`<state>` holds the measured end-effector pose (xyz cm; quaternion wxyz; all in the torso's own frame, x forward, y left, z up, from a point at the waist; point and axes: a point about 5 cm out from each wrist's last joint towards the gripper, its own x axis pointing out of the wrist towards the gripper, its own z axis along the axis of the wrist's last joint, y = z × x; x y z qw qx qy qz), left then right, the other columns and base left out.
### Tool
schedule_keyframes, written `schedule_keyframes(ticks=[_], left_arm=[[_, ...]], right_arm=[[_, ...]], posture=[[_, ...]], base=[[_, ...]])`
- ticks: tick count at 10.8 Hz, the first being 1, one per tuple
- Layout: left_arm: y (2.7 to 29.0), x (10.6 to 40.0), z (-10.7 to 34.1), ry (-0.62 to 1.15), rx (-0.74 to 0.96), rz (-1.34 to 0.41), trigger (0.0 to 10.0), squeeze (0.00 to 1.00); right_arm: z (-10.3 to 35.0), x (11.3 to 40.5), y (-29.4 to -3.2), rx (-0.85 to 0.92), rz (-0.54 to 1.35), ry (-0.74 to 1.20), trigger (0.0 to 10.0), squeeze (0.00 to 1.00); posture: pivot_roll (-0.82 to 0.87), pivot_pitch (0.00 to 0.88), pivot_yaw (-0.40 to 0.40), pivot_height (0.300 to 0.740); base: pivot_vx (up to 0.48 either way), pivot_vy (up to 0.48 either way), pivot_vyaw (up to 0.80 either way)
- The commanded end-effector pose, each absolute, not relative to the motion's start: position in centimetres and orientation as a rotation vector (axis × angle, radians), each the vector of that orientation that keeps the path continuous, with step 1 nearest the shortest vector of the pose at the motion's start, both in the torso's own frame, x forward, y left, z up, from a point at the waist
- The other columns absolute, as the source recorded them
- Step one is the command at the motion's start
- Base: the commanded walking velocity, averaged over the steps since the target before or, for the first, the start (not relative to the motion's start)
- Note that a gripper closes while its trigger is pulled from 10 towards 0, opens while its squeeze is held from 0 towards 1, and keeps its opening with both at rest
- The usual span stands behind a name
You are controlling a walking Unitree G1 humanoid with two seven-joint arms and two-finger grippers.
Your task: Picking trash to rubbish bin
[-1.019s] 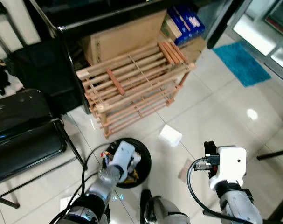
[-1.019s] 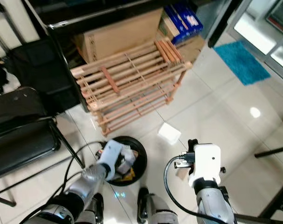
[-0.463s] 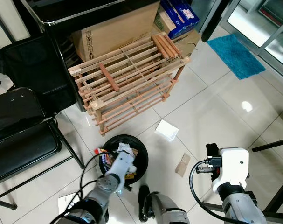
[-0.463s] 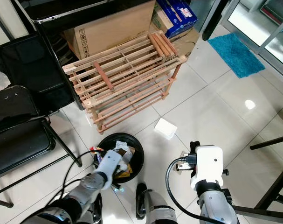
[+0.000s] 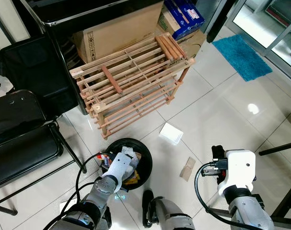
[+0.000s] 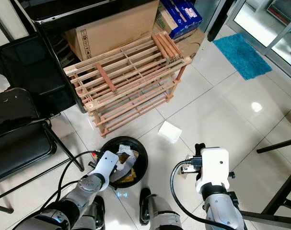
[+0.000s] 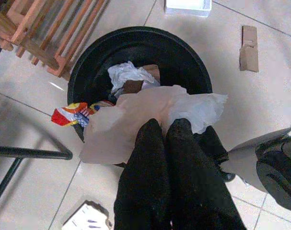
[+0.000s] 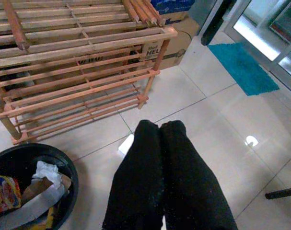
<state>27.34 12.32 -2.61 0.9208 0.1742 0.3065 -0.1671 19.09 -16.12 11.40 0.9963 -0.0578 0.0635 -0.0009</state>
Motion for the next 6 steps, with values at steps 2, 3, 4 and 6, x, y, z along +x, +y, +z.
schedule_keyframes(ticks=[2,3,4,6], left_arm=[[11.76,26.05,-3.63,0.659,0.342,-0.356,10.0,1.0],[11.78,26.06,-3.63,0.658,0.344,-0.355,10.0,1.0],[12.07,26.07,-3.63,0.656,0.354,-0.348,10.0,1.0],[12.3,26.19,-3.56,0.653,0.362,-0.339,10.0,1.0]], right_arm=[[11.31,18.66,-16.81,-0.135,-0.025,0.145,10.0,0.0],[11.31,18.66,-16.82,-0.135,-0.025,0.145,10.0,0.0],[11.35,18.69,-16.8,-0.134,-0.026,0.144,10.0,0.0],[11.35,18.74,-16.89,-0.135,-0.028,0.143,10.0,0.0]], posture=[[-0.04,0.311,-0.15,0.74],[-0.04,0.311,-0.15,0.74],[-0.04,0.311,-0.15,0.74],[-0.04,0.312,-0.15,0.74]], base=[[0.0,0.0,0.0],[0.0,0.0,0.0],[0.0,0.0,0.0],[0.0,0.0,0.0]])
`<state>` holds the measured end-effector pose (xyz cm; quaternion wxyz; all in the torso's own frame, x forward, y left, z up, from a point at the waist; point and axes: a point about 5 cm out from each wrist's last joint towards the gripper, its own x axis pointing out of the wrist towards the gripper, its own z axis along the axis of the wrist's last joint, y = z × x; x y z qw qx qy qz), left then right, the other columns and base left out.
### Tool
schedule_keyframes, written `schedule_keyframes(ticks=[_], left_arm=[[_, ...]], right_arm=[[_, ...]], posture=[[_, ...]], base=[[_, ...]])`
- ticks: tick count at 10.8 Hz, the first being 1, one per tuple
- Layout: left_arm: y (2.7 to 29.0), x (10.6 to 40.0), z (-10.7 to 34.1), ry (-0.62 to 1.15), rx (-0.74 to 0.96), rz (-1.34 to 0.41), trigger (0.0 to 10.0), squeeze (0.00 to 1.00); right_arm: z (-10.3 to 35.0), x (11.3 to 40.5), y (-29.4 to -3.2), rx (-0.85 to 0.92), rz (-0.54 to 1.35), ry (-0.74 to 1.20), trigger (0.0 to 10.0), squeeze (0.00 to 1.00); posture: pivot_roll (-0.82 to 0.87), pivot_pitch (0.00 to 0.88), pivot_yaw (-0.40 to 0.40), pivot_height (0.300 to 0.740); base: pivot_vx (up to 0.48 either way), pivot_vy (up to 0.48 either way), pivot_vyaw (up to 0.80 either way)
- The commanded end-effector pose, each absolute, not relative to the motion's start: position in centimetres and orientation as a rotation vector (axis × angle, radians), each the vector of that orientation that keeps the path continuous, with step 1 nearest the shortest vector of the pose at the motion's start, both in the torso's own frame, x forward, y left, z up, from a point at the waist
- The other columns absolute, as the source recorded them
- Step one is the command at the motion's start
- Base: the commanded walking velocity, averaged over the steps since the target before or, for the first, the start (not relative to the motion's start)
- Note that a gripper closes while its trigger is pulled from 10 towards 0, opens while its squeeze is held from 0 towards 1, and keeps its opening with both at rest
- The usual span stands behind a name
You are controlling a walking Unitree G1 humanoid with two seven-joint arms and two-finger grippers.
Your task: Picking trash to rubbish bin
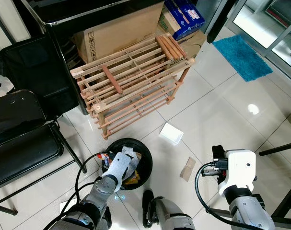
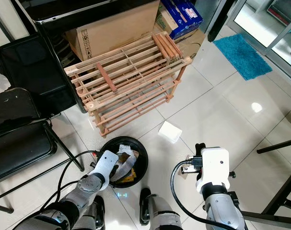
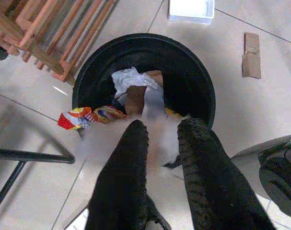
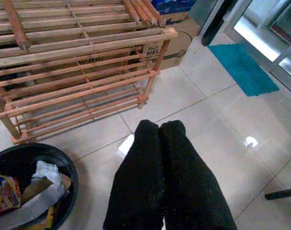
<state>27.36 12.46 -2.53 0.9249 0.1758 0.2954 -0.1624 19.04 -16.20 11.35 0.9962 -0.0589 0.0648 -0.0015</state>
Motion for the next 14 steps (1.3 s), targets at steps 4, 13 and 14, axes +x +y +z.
schedule_keyframes(ticks=[4,13,14], left_arm=[[12.4,26.1,-3.7,0.653,0.373,-0.337,10.0,1.0],[13.0,29.6,0.2,0.44,0.271,-0.284,10.0,1.0],[13.1,30.0,0.8,0.407,0.279,-0.283,10.0,1.0]], right_arm=[[11.4,18.7,-16.9,-0.133,-0.03,0.142,10.0,0.0],[11.3,21.5,-16.2,-0.097,-0.012,0.083,10.0,0.0],[11.3,21.8,-16.1,-0.095,-0.009,0.076,10.0,0.0]], posture=[[-0.05,0.313,-0.149,0.74],[0.07,0.253,-0.114,0.74],[0.09,0.246,-0.106,0.74]], base=[[0.0,0.0,0.0],[0.0,0.0,0.0],[0.0,0.0,0.0]])
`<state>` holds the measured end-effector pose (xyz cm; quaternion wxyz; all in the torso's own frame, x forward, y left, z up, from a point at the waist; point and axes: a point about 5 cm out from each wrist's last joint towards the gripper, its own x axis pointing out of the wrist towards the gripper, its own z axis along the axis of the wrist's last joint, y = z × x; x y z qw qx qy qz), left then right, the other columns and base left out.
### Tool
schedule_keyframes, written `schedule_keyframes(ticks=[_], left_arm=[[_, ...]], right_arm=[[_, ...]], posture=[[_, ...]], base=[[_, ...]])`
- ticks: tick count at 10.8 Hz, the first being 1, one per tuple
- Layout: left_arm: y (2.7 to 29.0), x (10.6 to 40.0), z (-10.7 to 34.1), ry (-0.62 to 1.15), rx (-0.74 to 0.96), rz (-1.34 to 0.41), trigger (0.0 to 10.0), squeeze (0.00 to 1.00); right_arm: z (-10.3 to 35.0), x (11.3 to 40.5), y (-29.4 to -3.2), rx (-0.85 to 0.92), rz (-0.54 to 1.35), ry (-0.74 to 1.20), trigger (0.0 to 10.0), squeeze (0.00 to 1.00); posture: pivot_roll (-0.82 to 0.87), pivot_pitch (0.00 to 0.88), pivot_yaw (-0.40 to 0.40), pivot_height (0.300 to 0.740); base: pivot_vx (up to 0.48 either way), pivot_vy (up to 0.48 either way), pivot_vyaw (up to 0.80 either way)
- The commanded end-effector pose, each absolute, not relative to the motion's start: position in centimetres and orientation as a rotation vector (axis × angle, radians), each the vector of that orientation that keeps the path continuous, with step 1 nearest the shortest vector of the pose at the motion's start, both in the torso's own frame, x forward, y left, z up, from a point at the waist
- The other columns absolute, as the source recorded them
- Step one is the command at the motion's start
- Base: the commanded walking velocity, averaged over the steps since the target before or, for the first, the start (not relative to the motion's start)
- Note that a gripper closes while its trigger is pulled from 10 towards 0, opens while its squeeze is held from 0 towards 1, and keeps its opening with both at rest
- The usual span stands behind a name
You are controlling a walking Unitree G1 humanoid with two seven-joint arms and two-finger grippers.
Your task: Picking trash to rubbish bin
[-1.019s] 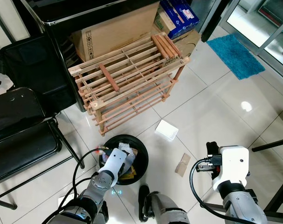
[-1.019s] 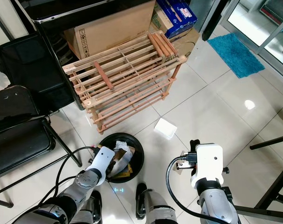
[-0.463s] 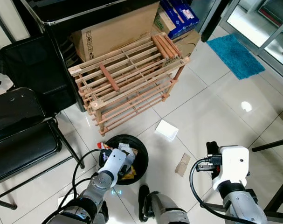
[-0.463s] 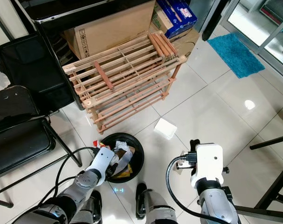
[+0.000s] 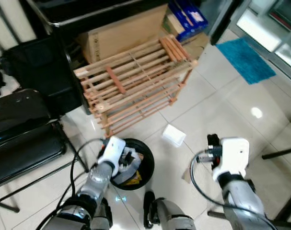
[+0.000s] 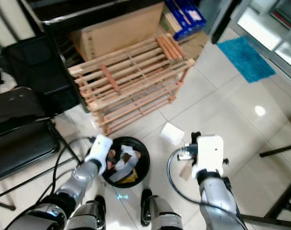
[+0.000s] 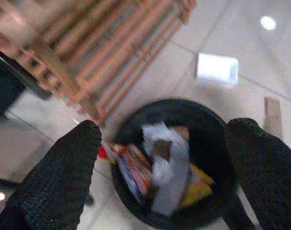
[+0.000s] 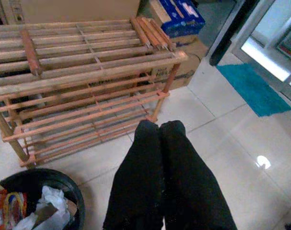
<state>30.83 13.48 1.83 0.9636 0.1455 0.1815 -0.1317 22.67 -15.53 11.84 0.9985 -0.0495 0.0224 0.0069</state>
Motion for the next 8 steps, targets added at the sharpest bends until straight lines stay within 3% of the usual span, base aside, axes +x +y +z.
schedule_keyframes(ticks=[1,4,7,8], left_arm=[[13.0,30.8,2.2,0.339,0.278,-0.281,10.0,1.0],[11.8,32.5,6.5,0.17,0.206,-0.322,10.0,1.0],[11.2,31.7,9.2,0.077,0.173,-0.457,10.0,1.0],[11.2,31.6,10.0,0.058,0.171,-0.471,10.0,0.0]], right_arm=[[11.3,22.6,-16.1,-0.096,-0.007,0.06,10.0,0.0],[11.5,24.7,-16.4,-0.086,-0.017,0.009,10.0,0.0],[11.3,25.4,-16.7,-0.098,-0.014,-0.003,10.0,0.0],[11.2,25.4,-16.9,-0.097,-0.022,-0.006,10.0,0.0]], posture=[[0.13,0.223,-0.092,0.74],[0.2,0.157,-0.075,0.74],[0.22,0.115,-0.084,0.74],[0.22,0.109,-0.083,0.74]], base=[[0.0,0.0,0.0],[0.0,0.0,0.0],[0.0,0.0,0.0],[0.0,0.0,0.0]])
